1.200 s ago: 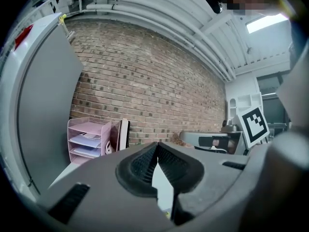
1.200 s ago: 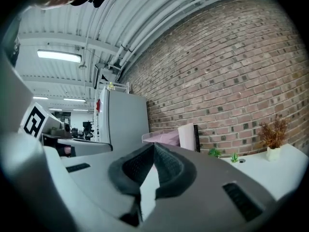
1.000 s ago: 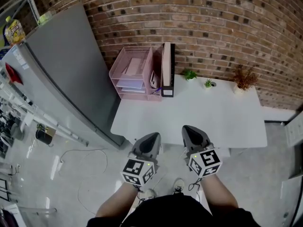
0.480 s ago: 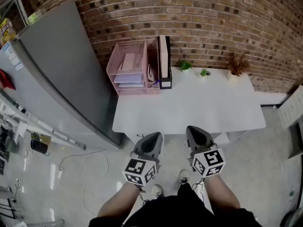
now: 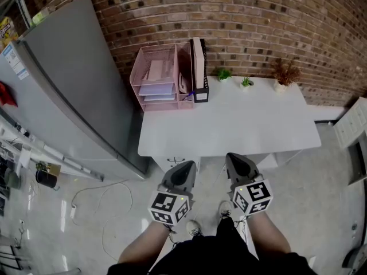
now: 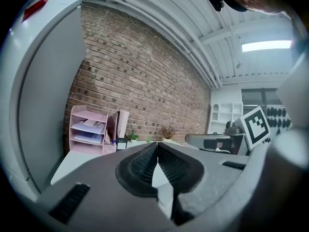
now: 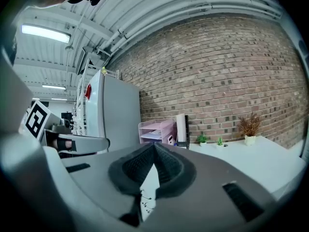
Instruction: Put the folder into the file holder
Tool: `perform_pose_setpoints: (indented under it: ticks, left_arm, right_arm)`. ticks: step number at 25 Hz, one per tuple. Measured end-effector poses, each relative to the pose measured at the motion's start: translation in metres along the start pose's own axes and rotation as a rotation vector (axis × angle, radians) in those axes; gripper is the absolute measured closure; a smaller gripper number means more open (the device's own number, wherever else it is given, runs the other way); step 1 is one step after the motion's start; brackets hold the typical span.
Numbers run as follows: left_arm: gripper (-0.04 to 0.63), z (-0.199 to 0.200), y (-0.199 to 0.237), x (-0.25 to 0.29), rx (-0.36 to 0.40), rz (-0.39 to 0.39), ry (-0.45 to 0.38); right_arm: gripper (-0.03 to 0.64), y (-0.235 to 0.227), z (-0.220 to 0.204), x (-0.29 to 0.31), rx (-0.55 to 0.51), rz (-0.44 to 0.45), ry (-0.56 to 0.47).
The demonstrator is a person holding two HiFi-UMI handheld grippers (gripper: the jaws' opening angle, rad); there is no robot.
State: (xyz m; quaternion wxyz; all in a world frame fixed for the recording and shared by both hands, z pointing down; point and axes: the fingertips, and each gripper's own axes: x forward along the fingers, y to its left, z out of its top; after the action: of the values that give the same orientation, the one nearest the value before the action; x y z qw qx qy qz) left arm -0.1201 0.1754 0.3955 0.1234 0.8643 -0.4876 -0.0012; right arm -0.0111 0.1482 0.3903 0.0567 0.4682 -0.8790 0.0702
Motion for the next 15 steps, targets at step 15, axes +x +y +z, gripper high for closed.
perform_pose_setpoints:
  ticks: [15]
  left_arm:
    - [0.589, 0.0033, 0.0018, 0.0016, 0.005, -0.006, -0.004]
  right_arm:
    - [0.614, -0.0019, 0.0042, 0.0025, 0.001, -0.008, -0.01]
